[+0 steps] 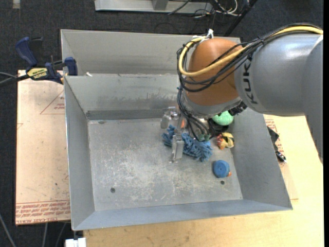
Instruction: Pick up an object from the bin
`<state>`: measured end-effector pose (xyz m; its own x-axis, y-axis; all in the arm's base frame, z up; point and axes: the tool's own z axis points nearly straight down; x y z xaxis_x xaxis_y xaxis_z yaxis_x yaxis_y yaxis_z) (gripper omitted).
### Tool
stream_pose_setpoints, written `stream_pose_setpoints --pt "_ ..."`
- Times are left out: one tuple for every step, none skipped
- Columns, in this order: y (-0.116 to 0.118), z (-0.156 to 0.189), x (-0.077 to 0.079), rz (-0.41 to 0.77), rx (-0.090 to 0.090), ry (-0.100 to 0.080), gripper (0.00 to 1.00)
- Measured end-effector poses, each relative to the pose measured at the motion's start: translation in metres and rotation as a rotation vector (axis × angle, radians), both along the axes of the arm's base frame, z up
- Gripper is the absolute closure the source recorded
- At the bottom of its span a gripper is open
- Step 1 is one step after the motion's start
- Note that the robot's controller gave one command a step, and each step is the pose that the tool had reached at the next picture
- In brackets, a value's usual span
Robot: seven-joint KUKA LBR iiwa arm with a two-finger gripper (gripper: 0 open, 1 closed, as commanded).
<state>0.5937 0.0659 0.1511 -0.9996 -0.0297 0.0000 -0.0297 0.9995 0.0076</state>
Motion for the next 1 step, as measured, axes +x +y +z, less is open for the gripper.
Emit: stream_pose_setpoints --pt "-0.046 -0.0079 0.025 0.036 -0.007 -0.008 0.0"
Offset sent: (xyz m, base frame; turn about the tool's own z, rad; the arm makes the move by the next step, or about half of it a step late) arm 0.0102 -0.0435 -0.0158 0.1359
